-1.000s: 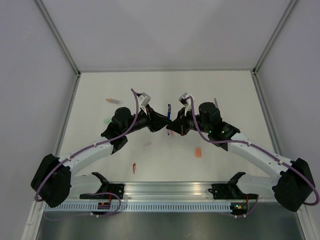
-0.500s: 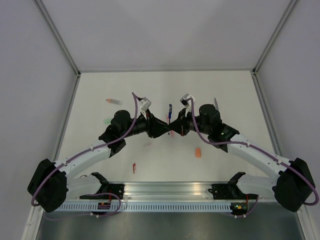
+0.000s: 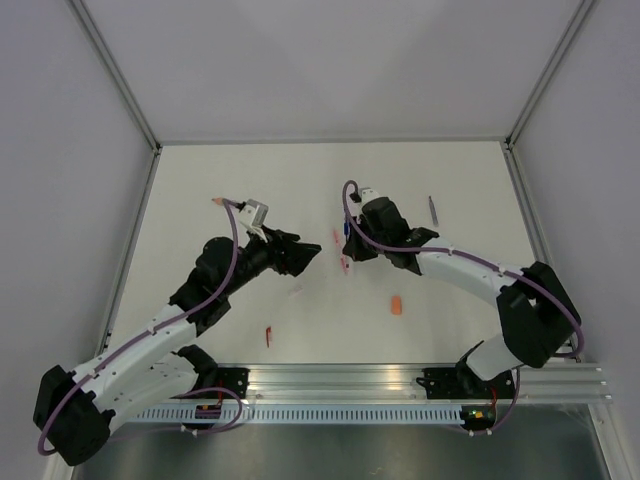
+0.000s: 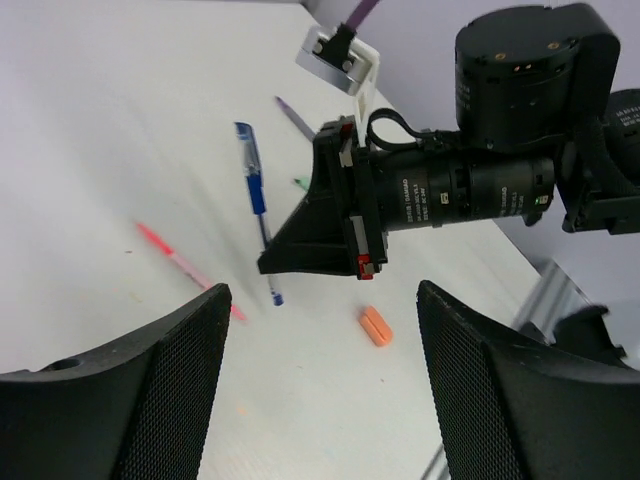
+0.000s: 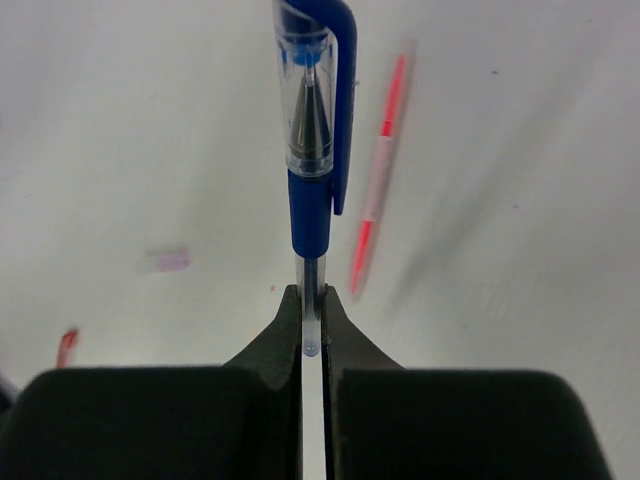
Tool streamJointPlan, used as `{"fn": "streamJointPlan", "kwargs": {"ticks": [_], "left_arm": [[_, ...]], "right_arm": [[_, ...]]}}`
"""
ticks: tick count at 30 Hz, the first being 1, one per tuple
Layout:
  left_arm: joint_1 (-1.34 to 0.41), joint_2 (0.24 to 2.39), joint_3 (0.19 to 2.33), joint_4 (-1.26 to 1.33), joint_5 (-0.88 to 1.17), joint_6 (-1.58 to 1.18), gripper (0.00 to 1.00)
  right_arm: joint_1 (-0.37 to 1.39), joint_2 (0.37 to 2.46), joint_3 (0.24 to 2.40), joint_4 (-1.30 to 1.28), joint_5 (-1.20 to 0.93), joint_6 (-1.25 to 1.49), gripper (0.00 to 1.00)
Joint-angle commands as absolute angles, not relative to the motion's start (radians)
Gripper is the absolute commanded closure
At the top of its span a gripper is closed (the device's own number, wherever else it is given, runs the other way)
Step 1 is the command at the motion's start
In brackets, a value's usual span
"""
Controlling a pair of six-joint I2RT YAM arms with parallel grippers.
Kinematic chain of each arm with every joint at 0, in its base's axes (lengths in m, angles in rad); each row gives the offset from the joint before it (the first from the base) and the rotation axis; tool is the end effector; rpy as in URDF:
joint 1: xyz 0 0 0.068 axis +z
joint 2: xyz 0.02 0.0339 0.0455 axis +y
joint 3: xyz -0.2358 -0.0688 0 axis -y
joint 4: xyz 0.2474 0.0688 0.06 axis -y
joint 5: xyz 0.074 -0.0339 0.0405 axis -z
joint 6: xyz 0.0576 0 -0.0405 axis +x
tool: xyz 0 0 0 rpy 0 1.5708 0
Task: Insert the pens into the pen caps
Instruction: Place the pen at the center of the board.
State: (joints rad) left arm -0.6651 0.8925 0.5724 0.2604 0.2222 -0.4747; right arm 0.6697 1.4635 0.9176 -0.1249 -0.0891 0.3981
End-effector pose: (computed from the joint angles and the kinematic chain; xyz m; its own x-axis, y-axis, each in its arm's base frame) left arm 0.1934 -0.1678 0.2684 -0.3960 -0.2560 -0.8818 0.6679 0.5787 -0.4680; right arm 0.2636 0.2152 0.1891 -0.7101 -0.0697 -0.7006 -0.4314 0.8295 0.3547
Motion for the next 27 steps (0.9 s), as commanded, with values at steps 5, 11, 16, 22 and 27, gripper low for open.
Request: {"fn": "streamJointPlan", "kwargs": {"ticks": [5,11,16,22,27], "left_arm": [[-0.666,0.828,0.523,0.196,-0.124,-0.423,0.20],[-0.666,0.798,0.522,0.181,-0.147,-0.420,0.19],[-0.666,0.764,0.509,0.184,-0.153,-0.423,0.18],[-0.666,0.778,0.514,0.183,-0.150,-0.430,0.18],[-0.666,0.788,0.515,0.183,-0.156,-0.428,0.18]], "right_arm": [[0.620,1.718,1.129,-0.357,0.087,0.377,1.00],[0.601,1.836,1.195,-0.385,0.109,0.380,1.00],[0.601,1.885,1.204,-0.402,0.107,0.399,0.89],[0.601,1.864,1.210,-0.416,0.121,0.420,0.75],[0.601,1.809,1.232,-0.434,0.104,0.431,0.66]]}}
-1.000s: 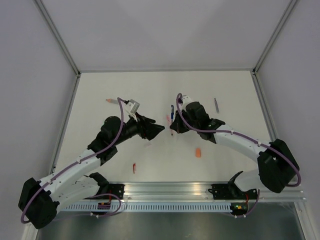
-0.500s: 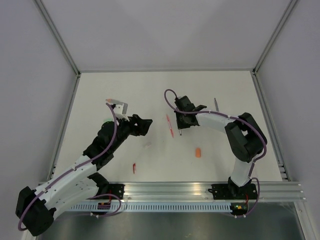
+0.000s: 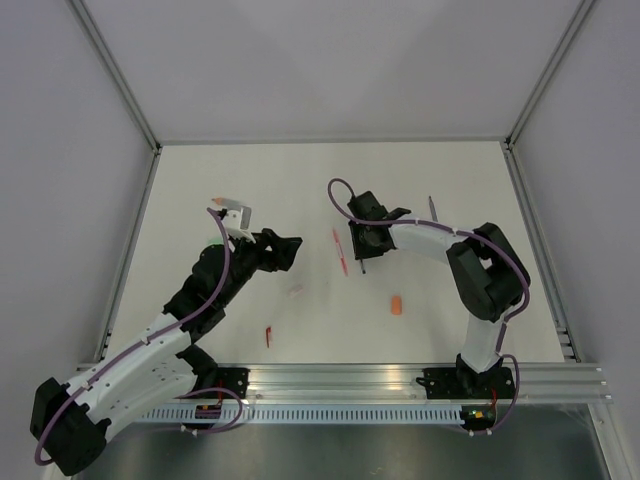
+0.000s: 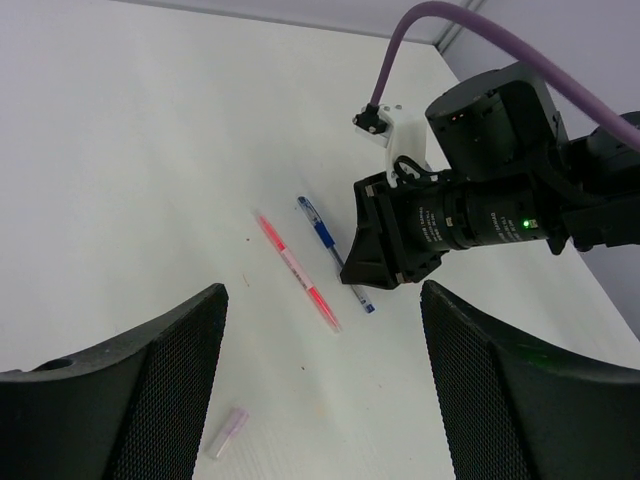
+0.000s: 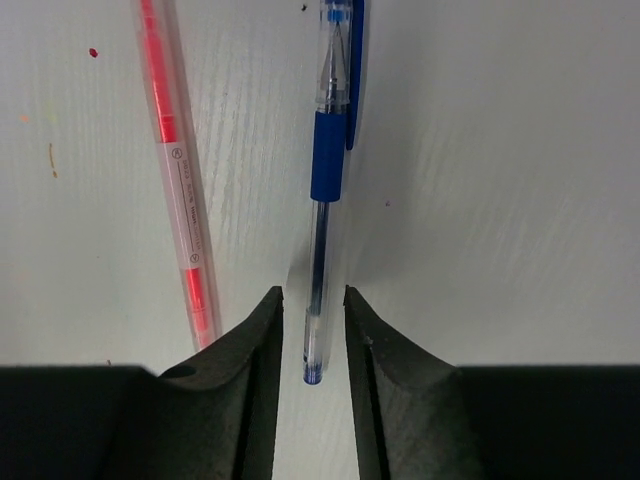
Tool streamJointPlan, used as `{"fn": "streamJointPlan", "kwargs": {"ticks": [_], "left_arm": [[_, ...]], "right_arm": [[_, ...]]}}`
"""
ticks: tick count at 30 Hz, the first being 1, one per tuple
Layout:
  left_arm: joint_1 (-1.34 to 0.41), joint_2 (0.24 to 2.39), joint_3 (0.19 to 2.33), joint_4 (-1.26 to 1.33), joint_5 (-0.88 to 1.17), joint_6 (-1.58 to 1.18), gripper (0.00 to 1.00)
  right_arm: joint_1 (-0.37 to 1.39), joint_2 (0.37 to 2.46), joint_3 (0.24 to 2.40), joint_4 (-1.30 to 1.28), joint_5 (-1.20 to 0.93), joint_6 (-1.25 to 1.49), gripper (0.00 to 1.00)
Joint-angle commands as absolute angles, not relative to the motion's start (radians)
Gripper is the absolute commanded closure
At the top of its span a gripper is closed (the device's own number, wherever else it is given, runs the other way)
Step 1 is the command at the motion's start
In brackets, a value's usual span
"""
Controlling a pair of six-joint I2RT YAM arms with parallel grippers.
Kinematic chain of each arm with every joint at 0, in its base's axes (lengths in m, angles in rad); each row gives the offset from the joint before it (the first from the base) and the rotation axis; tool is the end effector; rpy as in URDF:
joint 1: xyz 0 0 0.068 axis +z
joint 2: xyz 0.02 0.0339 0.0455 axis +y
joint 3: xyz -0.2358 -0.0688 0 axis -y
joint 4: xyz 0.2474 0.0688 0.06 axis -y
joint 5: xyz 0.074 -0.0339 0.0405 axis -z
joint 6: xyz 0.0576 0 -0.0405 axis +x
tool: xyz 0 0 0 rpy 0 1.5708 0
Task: Insert the pens into the pen caps
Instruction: Place the pen at the center of the board, then pick up the pen from the center of the board.
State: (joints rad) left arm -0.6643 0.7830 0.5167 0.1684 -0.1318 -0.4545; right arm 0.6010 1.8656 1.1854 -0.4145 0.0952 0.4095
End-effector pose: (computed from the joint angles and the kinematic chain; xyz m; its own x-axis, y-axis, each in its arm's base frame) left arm 0.1919 -0.1406 0.2598 -0.2922 -0.3239 -0.8998 0.4228 0.8002 -0.4254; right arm 0.3155 0.2097 0.1134 -0.8823 -0.1243 -0.4541 -0.1915 0.9759 0.1050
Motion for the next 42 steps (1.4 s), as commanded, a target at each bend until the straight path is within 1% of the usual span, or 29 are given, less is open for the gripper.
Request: {"fn": "streamJointPlan", "kwargs": {"ticks": [1,3,8,12,14,15,16,17,21,28,36,42], "left_arm": [[-0.666,0.788,0.515,0.183,-0.158,-0.428,0.18],[-0.666,0.792,0.514,0.183,-0.158,-0.428,0.18],[-0.666,0.796,0.514,0.184,-0.161,-0.425,0.18],[-0.666,0.798,0.497,0.207,-0.156,-0.414,0.18],[-0.666,0.802,0.488,0.230,-0.140,-0.410,0.18],[-0.666,0.808,0.488,0.232,-0.135,-0.411,0.18],[-0.666,0.813,0.488,0.235,-0.121,-0.413,0.18],[-0.666,0.816,0.488,0.242,-0.112,-0.414,0.18],[-0.666,0.837,0.483,0.262,-0.077,-0.431,0.18],[-0.666,0.851,0.491,0.259,-0.060,-0.436,0.18],[-0.667,0.864,0.489,0.268,-0.049,-0.425,0.18],[-0.666,0.867,0.492,0.267,-0.049,-0.422,0.18]], "right_arm": [[0.600,1.781,1.236,-0.442,0.107,0.431,0.64],[0.598,1.755,1.246,-0.452,0.117,0.426,0.61],[0.563,1.726,1.316,-0.480,0.147,0.394,0.60],[0.488,1.758,1.413,-0.509,0.166,0.336,0.60],[0.431,1.770,1.449,-0.502,0.182,0.266,0.57],[0.410,1.788,1.474,-0.506,0.214,0.250,0.54],[0.385,1.804,1.489,-0.514,0.227,0.236,0.53],[0.339,1.825,1.512,-0.531,0.236,0.210,0.52],[0.249,1.955,1.630,-0.649,0.281,0.158,0.52],[0.149,2.046,1.689,-0.675,0.163,0.083,0.53],[0.080,2.132,1.687,-0.666,0.160,0.048,0.53],[0.067,2.187,1.689,-0.658,0.086,0.034,0.54]]}}
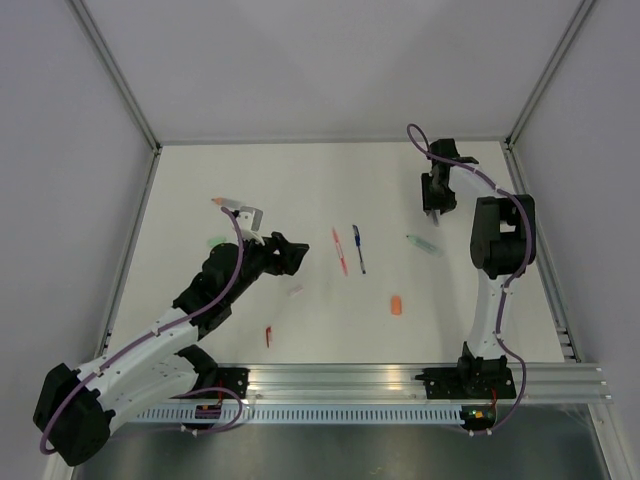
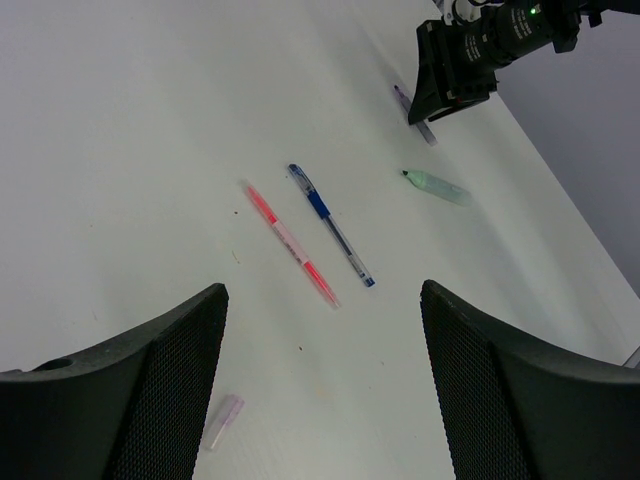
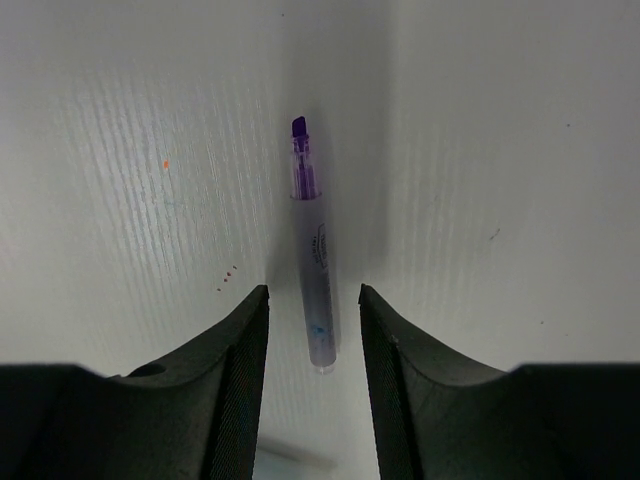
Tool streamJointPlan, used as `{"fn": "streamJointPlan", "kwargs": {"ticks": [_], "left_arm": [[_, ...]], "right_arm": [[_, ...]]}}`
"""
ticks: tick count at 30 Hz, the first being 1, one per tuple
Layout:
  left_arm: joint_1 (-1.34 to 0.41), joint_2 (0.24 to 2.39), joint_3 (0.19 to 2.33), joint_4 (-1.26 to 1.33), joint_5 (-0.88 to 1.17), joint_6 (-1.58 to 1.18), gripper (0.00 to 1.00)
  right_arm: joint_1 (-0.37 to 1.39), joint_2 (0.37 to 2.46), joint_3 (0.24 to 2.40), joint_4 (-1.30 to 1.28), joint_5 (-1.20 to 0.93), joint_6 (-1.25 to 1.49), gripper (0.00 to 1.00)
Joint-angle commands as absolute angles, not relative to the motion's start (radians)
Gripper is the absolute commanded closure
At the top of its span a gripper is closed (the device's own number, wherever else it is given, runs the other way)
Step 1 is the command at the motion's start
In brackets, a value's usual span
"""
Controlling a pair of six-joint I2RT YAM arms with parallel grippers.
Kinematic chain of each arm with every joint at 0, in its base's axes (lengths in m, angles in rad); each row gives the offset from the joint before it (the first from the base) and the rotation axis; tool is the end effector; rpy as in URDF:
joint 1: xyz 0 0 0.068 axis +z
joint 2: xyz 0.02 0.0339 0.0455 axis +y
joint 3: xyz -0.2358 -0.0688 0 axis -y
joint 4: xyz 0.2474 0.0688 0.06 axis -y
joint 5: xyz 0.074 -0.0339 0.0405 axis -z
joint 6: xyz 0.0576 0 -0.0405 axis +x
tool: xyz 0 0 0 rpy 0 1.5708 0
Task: Insert the pens into the pen caps
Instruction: Pick up the pen from the center of the board.
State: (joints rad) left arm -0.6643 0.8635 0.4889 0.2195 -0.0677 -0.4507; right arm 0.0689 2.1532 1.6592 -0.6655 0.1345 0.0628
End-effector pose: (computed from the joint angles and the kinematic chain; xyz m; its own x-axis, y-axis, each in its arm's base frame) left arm 0.1983 -0.1504 0.2377 -0.3545 -0.2744 -0.8939 0.4533 0.7857 -0.4210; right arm 0.4478 0.0232 0.1258 -0.9136 -0.0007 -0.4067 0.0427 0.9943 -0.0976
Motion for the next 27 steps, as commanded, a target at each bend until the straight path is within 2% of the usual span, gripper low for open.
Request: {"fn": "streamJointPlan", "kwargs": {"ticks": [1,5,8,11,15,20,26,27], "left_arm": [[-0.666,0.868,0.492,0.267,-0.049,-0.422,0.18],[-0.667,0.873,0.492,0.267,-0.048,-0.420,0.18],[-0.666,0.873,0.492,0.267,-0.043,-0.422,0.18],[-0.666,0.868,0.492,0.267,-0.041,-0.423,0.18],[-0.667,0.871,0.486,0.279,-0.028,-0.423,0.19],[-0.666,0.893,0.495,0.284,-0.005,-0.437,0.21],[-0.655,0.907,0.535,0.215,-0.005,-0.503,0.23],[-0.650,0.911,0.540,0.215,0.044,-0.514,0.23]], "right_arm": [[0.067,2.197,1.690,-0.661,0.080,0.035,0.54],[0.069,2.220,1.677,-0.658,0.097,0.043,0.58],[0.069,2.233,1.671,-0.670,0.092,0.049,0.67],[0.072,2.243,1.683,-0.704,0.136,0.064,0.86],[0.089,2.214,1.686,-0.706,0.167,0.072,1.00],[0.178,2.105,1.649,-0.606,0.209,0.130,1.00],[0.293,1.909,1.543,-0.433,0.117,0.227,1.00],[0.313,1.893,1.531,-0.422,0.095,0.230,1.00]]}}
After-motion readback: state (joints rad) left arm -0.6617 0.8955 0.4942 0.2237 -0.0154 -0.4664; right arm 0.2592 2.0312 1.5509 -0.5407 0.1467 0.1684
